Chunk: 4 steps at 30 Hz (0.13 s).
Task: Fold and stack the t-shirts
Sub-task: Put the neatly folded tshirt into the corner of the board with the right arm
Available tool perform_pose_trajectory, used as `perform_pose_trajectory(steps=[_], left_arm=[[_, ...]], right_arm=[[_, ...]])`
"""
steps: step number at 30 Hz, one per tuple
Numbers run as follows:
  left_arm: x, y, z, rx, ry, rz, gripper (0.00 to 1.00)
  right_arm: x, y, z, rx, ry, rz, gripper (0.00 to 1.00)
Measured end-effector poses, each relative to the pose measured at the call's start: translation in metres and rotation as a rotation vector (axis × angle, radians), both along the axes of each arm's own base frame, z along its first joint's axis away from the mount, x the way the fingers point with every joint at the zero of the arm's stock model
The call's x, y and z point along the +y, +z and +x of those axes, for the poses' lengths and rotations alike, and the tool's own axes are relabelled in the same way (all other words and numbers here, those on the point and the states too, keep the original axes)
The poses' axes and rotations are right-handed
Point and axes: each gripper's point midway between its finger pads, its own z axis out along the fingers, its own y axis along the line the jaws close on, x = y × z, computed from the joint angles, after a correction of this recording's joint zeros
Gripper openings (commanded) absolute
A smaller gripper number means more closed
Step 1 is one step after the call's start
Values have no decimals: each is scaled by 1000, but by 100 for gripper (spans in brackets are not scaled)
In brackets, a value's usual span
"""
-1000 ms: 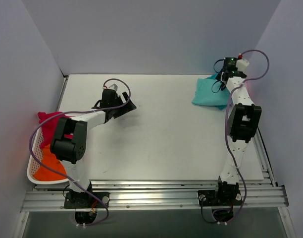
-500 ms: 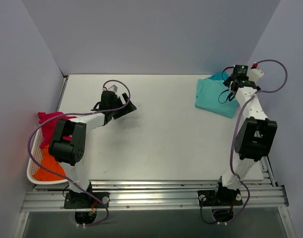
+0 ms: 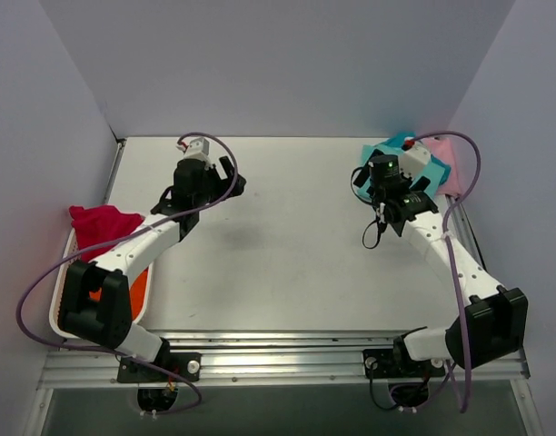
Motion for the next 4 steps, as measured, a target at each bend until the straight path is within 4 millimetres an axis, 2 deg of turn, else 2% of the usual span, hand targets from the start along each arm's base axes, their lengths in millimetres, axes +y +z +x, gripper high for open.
perform_pose_trajectory(steps=[4], left_arm=[[17, 3, -1, -15, 43, 80, 94]], right_arm=[[-9, -10, -1, 28, -42, -44, 100]])
